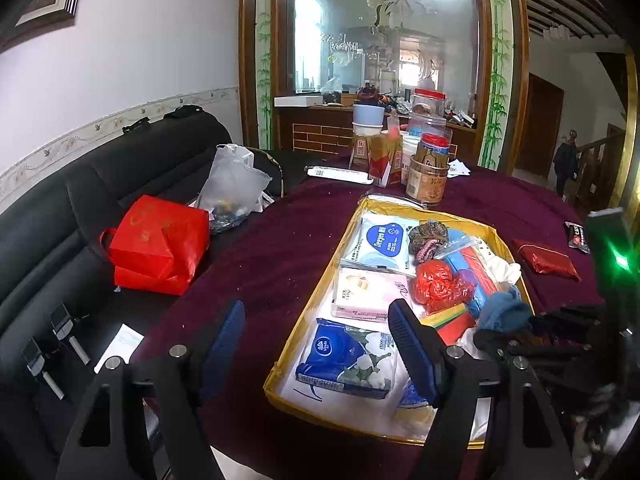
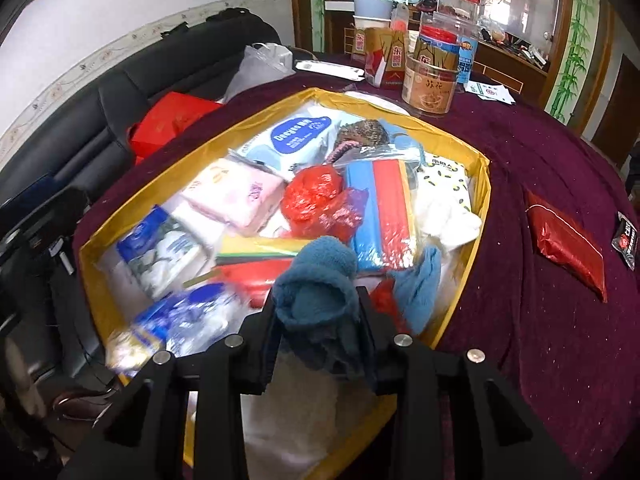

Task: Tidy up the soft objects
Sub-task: 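Lower the blue towel into the tray and open the right gripper while the left releases the bag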

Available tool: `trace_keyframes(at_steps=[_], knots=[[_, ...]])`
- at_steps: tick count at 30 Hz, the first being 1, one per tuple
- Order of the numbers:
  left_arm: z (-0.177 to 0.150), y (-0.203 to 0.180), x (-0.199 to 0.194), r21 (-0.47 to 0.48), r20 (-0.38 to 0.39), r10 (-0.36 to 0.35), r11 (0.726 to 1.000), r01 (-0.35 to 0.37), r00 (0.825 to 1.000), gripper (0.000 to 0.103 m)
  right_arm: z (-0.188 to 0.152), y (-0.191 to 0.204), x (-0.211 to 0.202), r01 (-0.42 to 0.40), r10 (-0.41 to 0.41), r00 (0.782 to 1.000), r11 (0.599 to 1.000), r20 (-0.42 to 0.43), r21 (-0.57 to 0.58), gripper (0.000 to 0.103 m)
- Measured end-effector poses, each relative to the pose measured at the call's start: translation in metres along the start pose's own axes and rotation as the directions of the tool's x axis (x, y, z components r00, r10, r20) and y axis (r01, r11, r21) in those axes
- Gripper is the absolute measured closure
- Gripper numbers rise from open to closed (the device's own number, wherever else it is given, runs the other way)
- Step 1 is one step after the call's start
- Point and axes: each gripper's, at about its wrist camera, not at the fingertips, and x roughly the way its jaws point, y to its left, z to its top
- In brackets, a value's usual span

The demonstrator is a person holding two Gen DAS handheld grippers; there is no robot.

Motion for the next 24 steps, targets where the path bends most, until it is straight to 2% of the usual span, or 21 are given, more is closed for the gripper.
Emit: trace_keyframes(at_steps=[14, 16, 18, 20, 22, 23, 24], knots=[[0.005, 0.008, 0.016, 0.011, -0.028, 0.025, 1.0, -0.025, 0.999, 0.022, 0.024, -0.002, 0.015, 0.057, -0.057, 0.998, 0.998, -0.006, -0.013, 0.063], [0.009, 0.008, 0.016, 0.007, -0.026, 0.031, 0.999, -0.031, 0.999, 0.022, 0.029, -0.004, 0.011, 0.022, -0.022, 1.0, 1.0, 0.004, 0.009, 0.059], [0.013, 0.007, 0.015, 0.013, -0.019, 0.036, 0.999, -0.036, 0.999, 0.022, 0.03, -0.008, 0.003, -0.05, 0.049, 0.999, 0.998, 0.005, 0.037, 0.052], [0.017, 0.009, 0.009, -0.003, 0.008, 0.035, 0.999, -0.035, 0.999, 0.018, 0.03, -0.01, -0.007, -0.081, 0.08, 0.997, 0.995, 0.02, 0.054, 0.043], [0.02, 0.01, 0.002, -0.027, 0.055, 0.047, 0.999, -0.045, 0.997, 0.018, 0.025, -0.012, -0.024, -0.102, 0.098, 0.993, 0.993, 0.074, 0.06, 0.038], [0.022, 0.01, -0.005, -0.04, 0.096, 0.073, 0.997, -0.07, 0.993, 0.013, 0.021, -0.013, -0.033, -0.102, 0.095, 0.99, 0.993, 0.107, 0.062, 0.033], [0.023, 0.008, -0.016, -0.053, 0.147, 0.129, 0.991, -0.122, 0.981, 0.008, 0.014, -0.014, -0.044, -0.094, 0.083, 0.985, 0.994, 0.152, 0.064, 0.03]])
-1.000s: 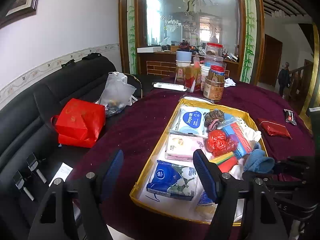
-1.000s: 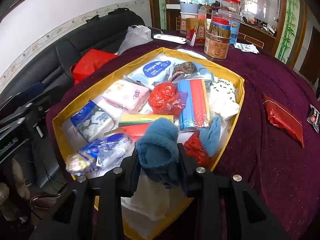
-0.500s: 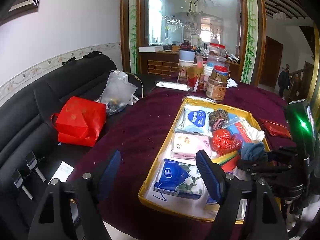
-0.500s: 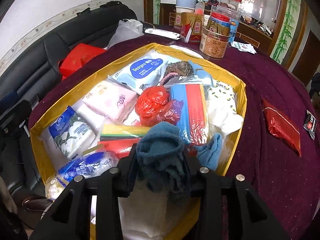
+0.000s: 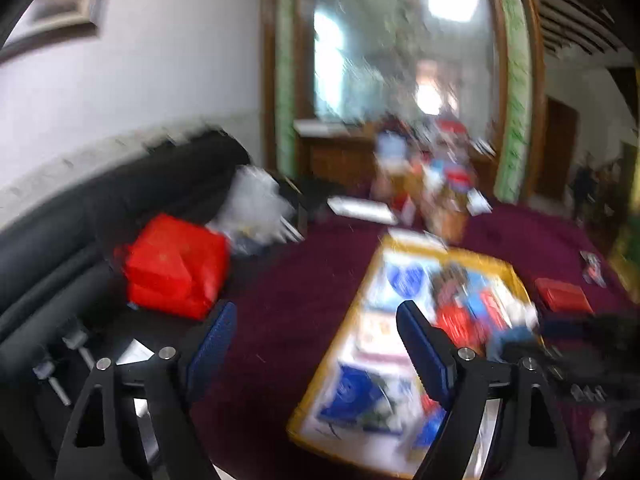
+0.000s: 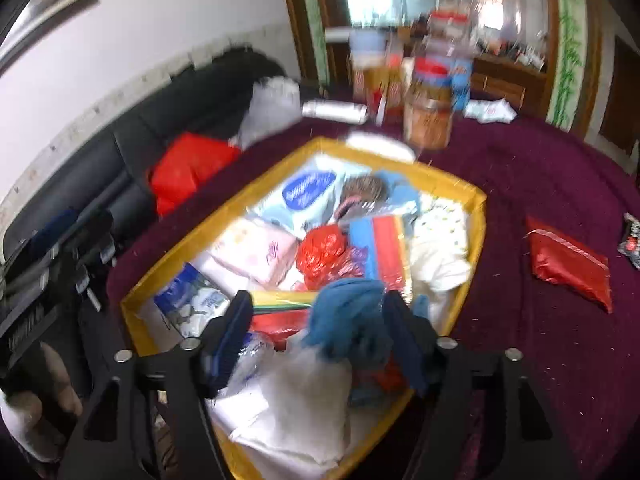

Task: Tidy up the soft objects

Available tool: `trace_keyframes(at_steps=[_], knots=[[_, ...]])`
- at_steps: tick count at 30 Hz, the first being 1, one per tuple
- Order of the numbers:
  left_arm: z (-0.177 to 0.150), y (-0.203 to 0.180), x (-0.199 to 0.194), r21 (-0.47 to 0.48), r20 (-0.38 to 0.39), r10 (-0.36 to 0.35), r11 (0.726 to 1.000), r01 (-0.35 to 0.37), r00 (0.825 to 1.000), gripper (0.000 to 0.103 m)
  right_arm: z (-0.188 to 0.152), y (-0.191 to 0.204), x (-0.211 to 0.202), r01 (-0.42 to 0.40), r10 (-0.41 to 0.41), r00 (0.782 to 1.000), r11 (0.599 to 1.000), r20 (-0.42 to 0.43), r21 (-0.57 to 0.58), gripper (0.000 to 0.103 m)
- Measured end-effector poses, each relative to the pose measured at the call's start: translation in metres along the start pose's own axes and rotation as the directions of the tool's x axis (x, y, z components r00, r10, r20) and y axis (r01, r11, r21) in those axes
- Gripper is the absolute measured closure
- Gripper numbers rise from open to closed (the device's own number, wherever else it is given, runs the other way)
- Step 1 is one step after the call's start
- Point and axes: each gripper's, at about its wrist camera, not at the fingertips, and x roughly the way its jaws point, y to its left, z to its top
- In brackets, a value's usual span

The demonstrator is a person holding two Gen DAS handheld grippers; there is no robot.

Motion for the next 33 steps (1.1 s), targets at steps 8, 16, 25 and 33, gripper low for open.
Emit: trace_keyframes(at_steps=[8, 16, 25, 33], knots=[[0.019, -0.032, -0.047, -0.046, 0.198, 0.06, 0.998, -0.052, 0.978, 0.0, -0.05, -0.013, -0.074, 0.258, -0.248, 0.901, 0.966, 0.355, 0.02, 0.0], [0.008, -0.051, -0.041, -0.059, 0.101, 0.114, 0.992, -0.109, 0.988, 0.0, -0.074, -0.031, -0.072, 0.28, -0.273, 0.92, 0.96, 0.28, 0.016, 0.0], [-0.01, -0.061, -0.03, -0.039, -0.001, 0.077, 0.996, -0.077, 0.997, 0.0, -0.085, -0.008, -0.052, 0.303, -0.281, 0.94, 0.948, 0.194, -0.093, 0.0], [-0.013, -0.053, -0.024, -0.051, -0.019, 0.053, 0.997, -0.054, 0.998, 0.0, -0.077, 0.003, -0.045, 0.312, -0.287, 0.94, 0.943, 0.185, -0.121, 0.0]])
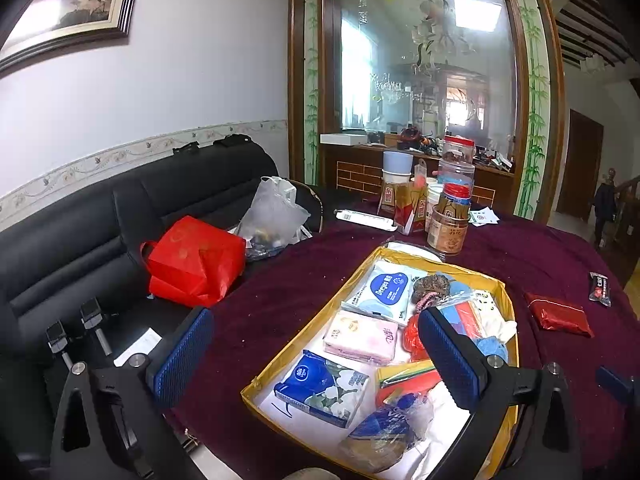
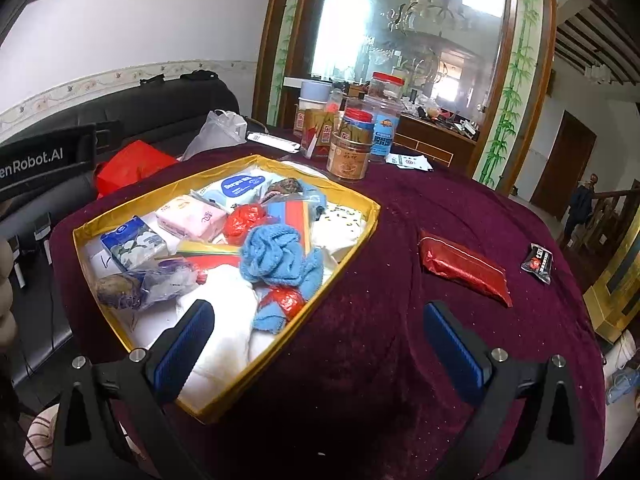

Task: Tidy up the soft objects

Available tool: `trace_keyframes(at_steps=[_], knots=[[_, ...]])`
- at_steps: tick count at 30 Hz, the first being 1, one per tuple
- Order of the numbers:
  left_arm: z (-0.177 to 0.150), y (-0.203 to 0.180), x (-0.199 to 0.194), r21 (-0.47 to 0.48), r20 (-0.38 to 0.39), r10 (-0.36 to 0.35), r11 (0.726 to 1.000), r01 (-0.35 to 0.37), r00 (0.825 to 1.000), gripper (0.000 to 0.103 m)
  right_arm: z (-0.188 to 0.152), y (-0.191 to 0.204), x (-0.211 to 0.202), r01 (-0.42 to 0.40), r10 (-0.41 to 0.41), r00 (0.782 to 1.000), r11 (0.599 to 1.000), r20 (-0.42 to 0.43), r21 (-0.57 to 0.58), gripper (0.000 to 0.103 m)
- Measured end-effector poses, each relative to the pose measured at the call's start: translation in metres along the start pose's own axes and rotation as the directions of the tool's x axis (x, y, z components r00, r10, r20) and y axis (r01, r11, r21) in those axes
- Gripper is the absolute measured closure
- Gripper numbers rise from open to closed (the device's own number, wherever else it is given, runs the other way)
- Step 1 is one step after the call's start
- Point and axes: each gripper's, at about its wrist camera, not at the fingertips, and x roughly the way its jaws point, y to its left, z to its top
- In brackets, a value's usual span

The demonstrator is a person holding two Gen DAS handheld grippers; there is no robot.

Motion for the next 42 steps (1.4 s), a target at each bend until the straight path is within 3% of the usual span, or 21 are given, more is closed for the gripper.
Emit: trace_keyframes(at_steps=[16, 30, 42], knots=[[-0.008, 0.013, 0.01, -0.018, -0.035, -0.017, 1.0, 0.017, 0.999, 0.0, 0.002, 0.025, 0.007, 0.003, -0.005, 1.0, 0.998, -0.03, -0.063, 0.0], [-0.016, 0.006, 0.014, 0.024, -0.063, -0.004, 1.0, 0.005, 0.998, 0.0, -0.006, 0.011, 0.015, 0.01, -0.011, 0.998, 1.0, -0.066, -0.01, 0.0], [-0.016, -0.006, 0.012, 0.043, -0.077, -0.008, 0.999, 0.011, 0.997, 0.0, -0.009, 0.015, 0.013, 0.005, -0.007, 0.998, 1.0, -0.061, -0.03, 0.0]])
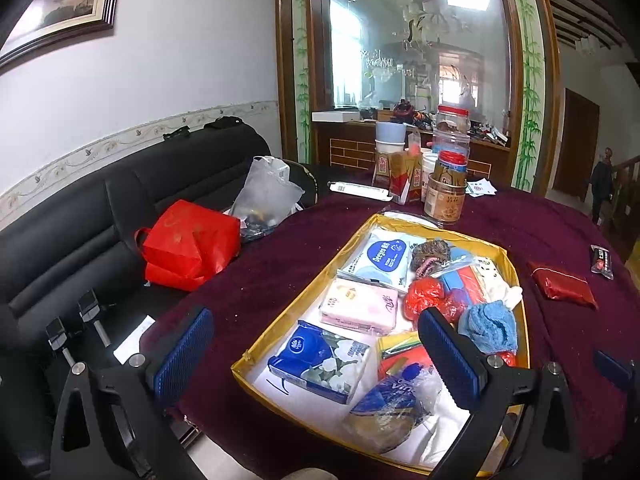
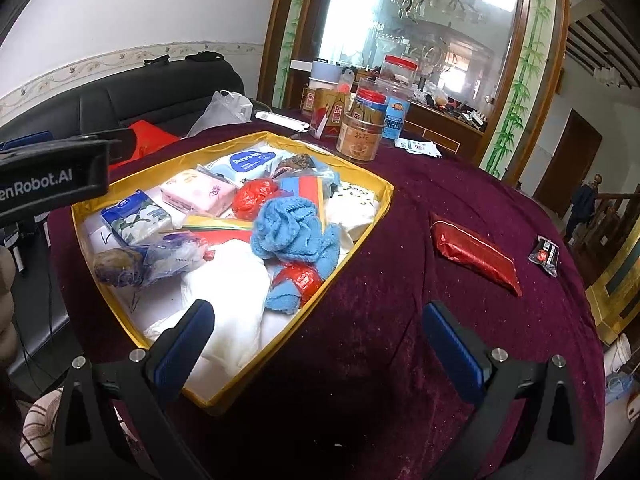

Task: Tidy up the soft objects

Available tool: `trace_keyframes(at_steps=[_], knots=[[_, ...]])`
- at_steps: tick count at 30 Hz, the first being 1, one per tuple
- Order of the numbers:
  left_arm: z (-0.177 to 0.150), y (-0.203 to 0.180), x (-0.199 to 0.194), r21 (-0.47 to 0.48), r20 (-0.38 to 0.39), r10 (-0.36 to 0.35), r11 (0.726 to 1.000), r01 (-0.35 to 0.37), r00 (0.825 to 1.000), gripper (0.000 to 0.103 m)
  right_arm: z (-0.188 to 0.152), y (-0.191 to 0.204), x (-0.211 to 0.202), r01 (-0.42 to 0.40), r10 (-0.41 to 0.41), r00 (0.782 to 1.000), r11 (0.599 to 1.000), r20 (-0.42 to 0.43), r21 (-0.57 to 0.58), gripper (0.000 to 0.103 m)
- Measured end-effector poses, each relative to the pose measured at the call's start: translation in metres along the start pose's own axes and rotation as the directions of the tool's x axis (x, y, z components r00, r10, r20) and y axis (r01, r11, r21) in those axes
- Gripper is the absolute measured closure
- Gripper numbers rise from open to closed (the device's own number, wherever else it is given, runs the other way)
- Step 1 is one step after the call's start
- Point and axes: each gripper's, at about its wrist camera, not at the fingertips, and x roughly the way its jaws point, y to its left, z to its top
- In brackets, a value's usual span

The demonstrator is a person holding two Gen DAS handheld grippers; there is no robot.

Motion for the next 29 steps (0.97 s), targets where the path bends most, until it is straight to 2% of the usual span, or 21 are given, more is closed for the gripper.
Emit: trace_keyframes(at_steps=[29], knots=[[-0.0015, 0.0027, 0.0068, -0.009, -0.051, -0.008, 1.0, 0.007, 0.999, 0.0, 0.0024, 0.0074, -0.0011, -0.017, 0.017, 1.0, 0.999, 0.006, -0.038, 0.0]])
